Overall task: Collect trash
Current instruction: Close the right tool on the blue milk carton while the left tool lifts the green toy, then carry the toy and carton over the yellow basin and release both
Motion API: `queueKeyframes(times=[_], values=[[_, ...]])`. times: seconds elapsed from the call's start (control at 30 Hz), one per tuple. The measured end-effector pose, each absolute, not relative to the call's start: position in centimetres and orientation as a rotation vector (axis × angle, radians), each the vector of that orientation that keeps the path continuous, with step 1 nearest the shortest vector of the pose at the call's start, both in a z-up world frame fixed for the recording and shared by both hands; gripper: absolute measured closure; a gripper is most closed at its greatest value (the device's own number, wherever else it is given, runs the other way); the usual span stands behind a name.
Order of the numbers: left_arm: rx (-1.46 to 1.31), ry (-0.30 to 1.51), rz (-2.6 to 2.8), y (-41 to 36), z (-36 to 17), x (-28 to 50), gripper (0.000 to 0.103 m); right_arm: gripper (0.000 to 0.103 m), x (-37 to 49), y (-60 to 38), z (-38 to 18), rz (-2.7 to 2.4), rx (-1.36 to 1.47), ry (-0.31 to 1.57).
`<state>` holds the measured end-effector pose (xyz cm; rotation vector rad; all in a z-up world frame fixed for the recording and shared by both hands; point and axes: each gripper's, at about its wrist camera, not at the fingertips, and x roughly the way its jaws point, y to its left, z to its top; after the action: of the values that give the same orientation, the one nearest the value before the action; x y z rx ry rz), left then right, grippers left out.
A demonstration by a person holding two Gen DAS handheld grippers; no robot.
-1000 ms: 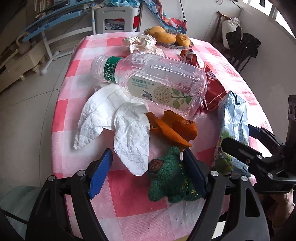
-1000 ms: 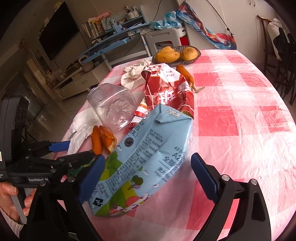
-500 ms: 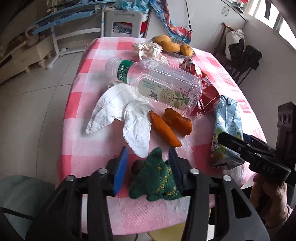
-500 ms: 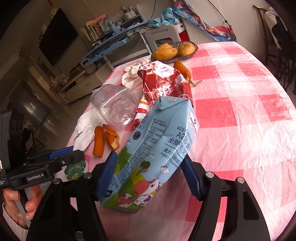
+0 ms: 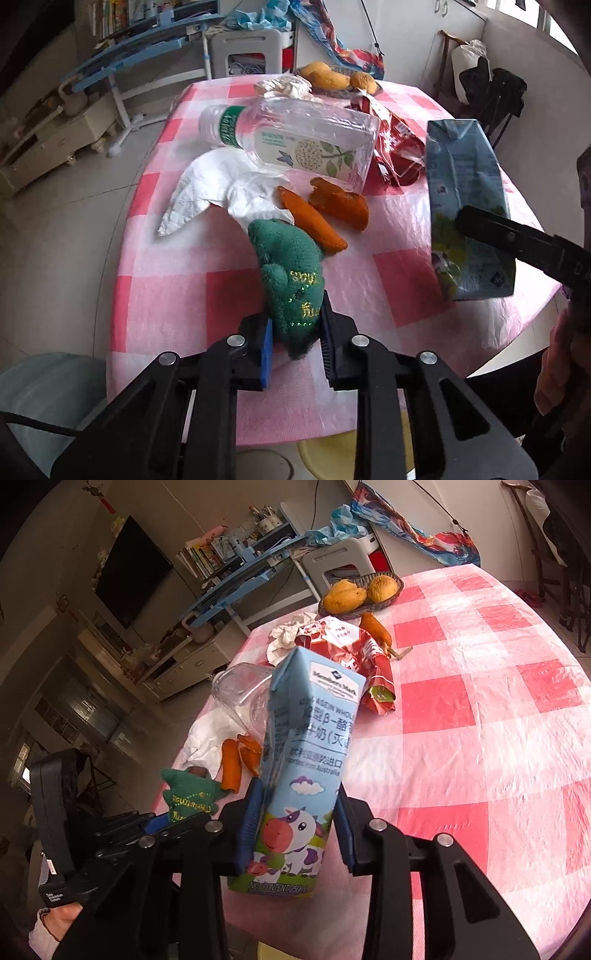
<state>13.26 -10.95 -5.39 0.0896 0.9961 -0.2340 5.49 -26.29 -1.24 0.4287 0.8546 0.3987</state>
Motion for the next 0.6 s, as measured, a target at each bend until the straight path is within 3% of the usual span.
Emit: queueKeyframes(times=[0.6], values=[[0.002,0.886,-0.299,-10.2,-2.7,8.8,0.083,0.072,1.1,-25.0,1.2,0.473,0.378,0.791]])
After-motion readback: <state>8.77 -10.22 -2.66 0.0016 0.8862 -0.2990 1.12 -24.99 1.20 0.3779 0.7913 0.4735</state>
